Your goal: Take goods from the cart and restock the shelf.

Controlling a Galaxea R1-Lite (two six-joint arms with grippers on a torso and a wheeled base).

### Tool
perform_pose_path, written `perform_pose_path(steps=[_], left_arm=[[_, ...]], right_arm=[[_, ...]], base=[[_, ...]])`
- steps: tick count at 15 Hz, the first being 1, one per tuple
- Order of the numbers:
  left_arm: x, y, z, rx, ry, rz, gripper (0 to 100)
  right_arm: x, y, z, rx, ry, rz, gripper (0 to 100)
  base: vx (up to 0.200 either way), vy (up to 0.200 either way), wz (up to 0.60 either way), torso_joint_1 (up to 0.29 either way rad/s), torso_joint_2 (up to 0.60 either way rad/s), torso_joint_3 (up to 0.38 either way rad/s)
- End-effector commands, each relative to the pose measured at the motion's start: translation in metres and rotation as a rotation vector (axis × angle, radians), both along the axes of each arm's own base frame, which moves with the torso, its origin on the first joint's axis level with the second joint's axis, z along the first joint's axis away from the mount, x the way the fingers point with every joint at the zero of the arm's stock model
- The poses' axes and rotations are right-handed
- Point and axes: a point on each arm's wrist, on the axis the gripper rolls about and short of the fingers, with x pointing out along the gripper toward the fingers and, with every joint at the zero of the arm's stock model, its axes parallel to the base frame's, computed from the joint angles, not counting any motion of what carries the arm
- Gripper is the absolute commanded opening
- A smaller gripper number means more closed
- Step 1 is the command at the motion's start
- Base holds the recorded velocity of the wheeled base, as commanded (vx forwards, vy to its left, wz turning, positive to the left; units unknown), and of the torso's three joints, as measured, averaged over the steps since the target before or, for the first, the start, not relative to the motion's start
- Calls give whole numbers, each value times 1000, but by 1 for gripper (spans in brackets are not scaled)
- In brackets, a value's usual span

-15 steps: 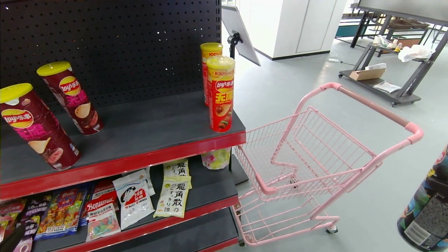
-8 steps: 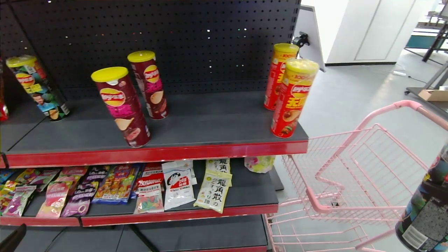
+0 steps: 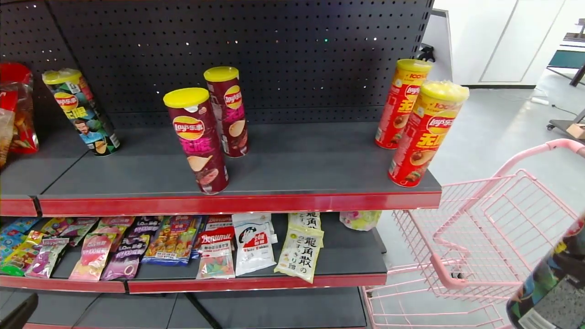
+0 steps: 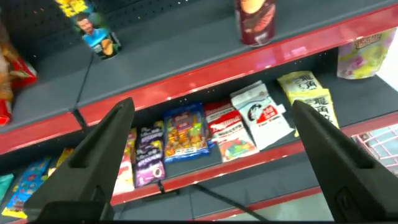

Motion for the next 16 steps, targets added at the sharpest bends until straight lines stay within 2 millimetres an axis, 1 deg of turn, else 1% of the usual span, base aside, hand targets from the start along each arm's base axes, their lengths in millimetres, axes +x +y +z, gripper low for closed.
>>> perform_pose_path(steps=[1,3,6,8,11,16], left_arm=[[0,0,0,0,1,1,100],[0,0,0,0,1,1,100],[0,0,0,0,0,2,100],[0,0,0,1,0,1,100],[0,0,0,1,-2,1,100],[-1,1,0,-1,-8,4,100]], right_arm=[[-3,-1,4,6,-49,-2,0],[-4,-1,3,-4,-55,17,0],[-16,-1,-4,23,-73,104,0],[-19,-2,-3,27,-87,110,0],[-22,-3,-3,29,-98,110,0],[-26,-1,-5,39,-98,203,0]], base=[[0,200,0,-2,2,2],[0,200,0,2,2,5],[0,200,0,2,4,1],[0,200,0,5,2,2],[0,200,0,1,-2,1],[0,200,0,2,4,2]])
